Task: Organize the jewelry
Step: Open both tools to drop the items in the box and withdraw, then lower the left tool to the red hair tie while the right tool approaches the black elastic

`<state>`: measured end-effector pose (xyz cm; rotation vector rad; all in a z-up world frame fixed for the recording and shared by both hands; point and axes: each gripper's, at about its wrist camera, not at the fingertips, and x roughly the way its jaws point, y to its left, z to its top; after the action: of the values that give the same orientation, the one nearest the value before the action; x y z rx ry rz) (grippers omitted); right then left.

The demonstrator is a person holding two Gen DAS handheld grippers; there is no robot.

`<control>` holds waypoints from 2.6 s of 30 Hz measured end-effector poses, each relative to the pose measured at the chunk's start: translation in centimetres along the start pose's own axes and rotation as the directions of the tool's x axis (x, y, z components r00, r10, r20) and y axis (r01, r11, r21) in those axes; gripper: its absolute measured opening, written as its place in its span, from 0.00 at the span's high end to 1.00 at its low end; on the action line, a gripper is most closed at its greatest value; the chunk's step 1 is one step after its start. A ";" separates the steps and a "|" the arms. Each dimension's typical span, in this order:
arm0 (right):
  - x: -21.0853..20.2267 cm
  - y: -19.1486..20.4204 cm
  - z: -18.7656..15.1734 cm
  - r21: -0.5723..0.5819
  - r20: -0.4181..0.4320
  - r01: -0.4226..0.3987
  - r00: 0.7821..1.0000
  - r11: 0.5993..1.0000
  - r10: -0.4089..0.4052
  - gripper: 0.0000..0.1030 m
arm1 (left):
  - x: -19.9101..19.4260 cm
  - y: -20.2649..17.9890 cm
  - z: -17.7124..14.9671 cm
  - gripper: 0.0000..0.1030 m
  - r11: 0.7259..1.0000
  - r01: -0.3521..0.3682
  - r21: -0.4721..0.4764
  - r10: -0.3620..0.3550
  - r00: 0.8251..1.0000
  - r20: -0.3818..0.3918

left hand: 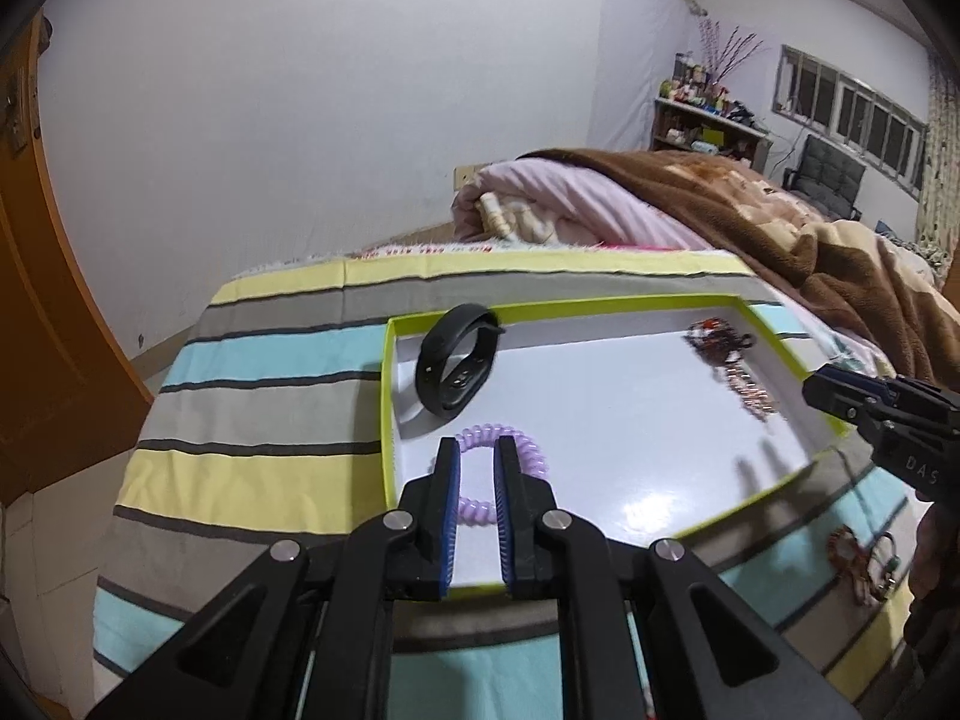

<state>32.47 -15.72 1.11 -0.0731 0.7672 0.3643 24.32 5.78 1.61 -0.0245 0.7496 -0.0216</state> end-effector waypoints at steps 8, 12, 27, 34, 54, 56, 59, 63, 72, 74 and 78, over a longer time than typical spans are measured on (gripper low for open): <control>-4.9 1.5 -1.5 -0.024 0.051 -0.011 0.999 1.000 0.013 0.78 | -5.2 -1.4 -0.8 0.79 0.999 0.031 0.014 -0.032 0.997 0.067; -7.4 2.4 -2.4 -0.040 0.075 -0.011 0.997 0.999 0.014 0.78 | -7.7 -2.0 -1.5 0.74 0.999 0.044 0.023 -0.046 0.995 0.093; -15.3 4.2 -7.3 -0.053 0.147 -0.017 0.989 0.998 0.024 0.77 | -14.4 -4.0 -6.7 0.72 0.997 0.066 0.045 -0.072 0.986 0.149; -17.7 4.5 -9.9 -0.051 0.171 0.000 0.985 0.999 0.008 0.77 | -17.0 -4.6 -8.7 0.72 0.998 0.057 0.034 -0.063 0.982 0.181; -19.6 3.1 -14.9 -0.004 0.140 -0.016 0.990 1.000 0.017 0.77 | -18.5 -3.7 -13.9 0.72 0.999 0.028 -0.021 -0.024 0.985 0.170; -19.4 2.9 -15.0 -0.001 0.138 -0.015 0.990 1.000 0.015 0.77 | -18.3 -3.4 -14.0 0.72 0.999 0.023 -0.029 -0.018 0.986 0.166; -18.9 2.7 -14.9 0.003 0.132 -0.013 0.991 1.000 0.012 0.77 | -17.7 -2.9 -14.1 0.72 0.999 0.015 -0.042 -0.008 0.988 0.157; -18.0 2.4 -14.9 0.007 0.117 -0.003 0.993 1.000 0.002 0.77 | -16.6 -2.3 -14.1 0.71 0.998 0.007 -0.056 0.000 0.991 0.134; -15.9 1.1 -14.5 0.029 0.083 0.008 0.997 1.000 -0.011 0.77 | -13.9 -3.4 -13.0 0.67 0.998 0.047 -0.033 -0.044 0.995 0.092; -15.4 0.8 -14.3 0.031 0.078 0.016 0.997 0.999 -0.019 0.77 | -13.0 -3.8 -12.5 0.67 0.998 0.055 -0.029 -0.052 0.995 0.083; -14.3 -0.1 -14.0 0.043 0.062 0.029 0.998 0.999 -0.031 0.77 | -11.0 -4.3 -11.7 0.67 0.998 0.053 -0.024 -0.051 0.997 0.062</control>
<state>13.77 -22.74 0.91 -0.0338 0.7108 0.3207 8.21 1.65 0.69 -0.0684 0.6875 -0.0608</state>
